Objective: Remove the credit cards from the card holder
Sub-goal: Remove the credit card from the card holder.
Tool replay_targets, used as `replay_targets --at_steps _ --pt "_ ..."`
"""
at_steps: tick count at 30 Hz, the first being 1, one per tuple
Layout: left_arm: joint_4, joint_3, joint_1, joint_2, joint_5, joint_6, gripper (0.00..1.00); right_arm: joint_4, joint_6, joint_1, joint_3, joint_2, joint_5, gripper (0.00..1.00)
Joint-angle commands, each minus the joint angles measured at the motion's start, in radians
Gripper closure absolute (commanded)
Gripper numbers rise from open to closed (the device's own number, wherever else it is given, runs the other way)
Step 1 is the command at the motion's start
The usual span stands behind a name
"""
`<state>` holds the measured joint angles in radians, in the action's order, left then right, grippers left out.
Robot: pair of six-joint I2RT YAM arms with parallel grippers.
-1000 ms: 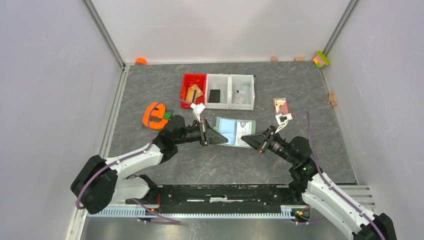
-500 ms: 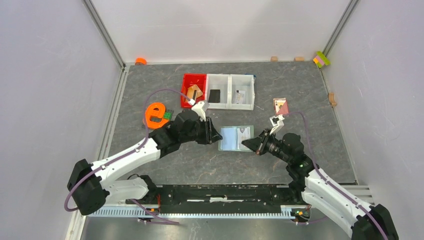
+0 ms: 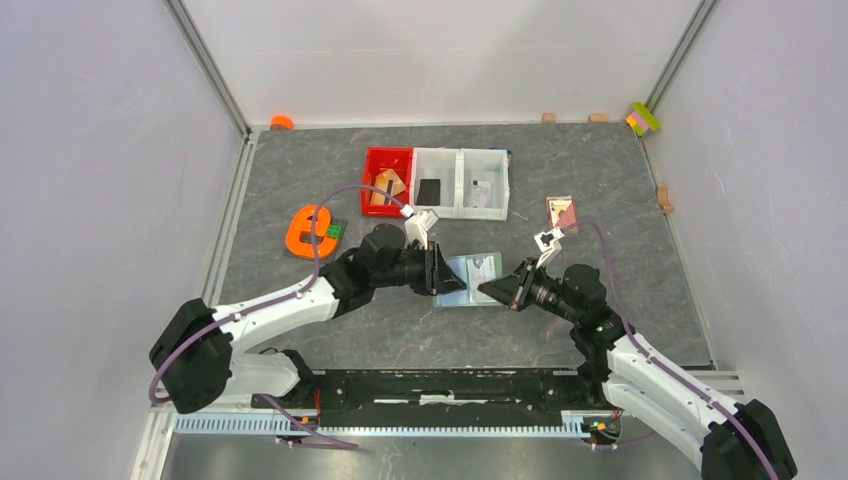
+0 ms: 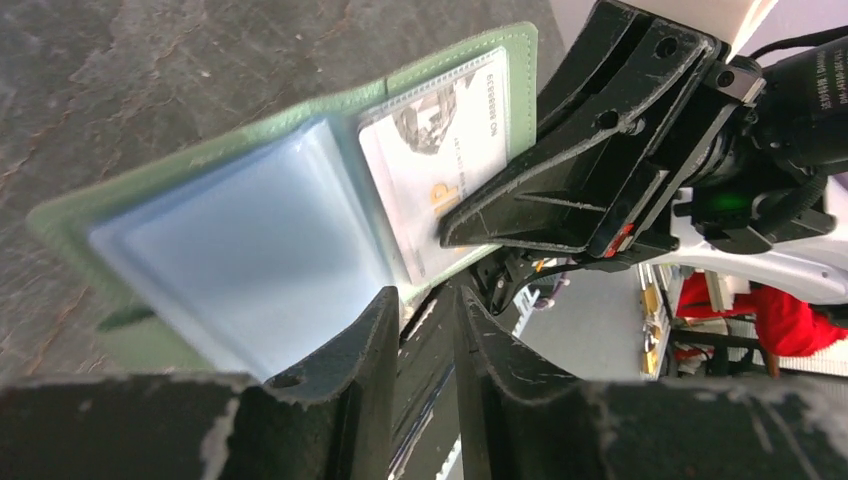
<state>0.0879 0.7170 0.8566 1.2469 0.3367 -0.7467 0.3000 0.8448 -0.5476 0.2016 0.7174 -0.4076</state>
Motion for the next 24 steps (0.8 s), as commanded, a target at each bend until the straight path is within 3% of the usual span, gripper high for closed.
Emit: replay_targets --at_steps 1,13,24 --pt "0.194 -0.022 -0.018 0.018 0.108 -0.067 0.66 0.169 0.085 0.002 0.004 0.015 -0.109 1.00" --pt "0.250 -0.075 -0.073 -0.014 0.146 -0.108 0.54 0.364 0.247 0.002 -0.025 0.060 -0.214 1.00" --pt "0.555 -0.145 -0.091 0.024 0.226 -0.242 0.64 0.489 0.327 0.000 -0.039 0.106 -0.259 1.00"
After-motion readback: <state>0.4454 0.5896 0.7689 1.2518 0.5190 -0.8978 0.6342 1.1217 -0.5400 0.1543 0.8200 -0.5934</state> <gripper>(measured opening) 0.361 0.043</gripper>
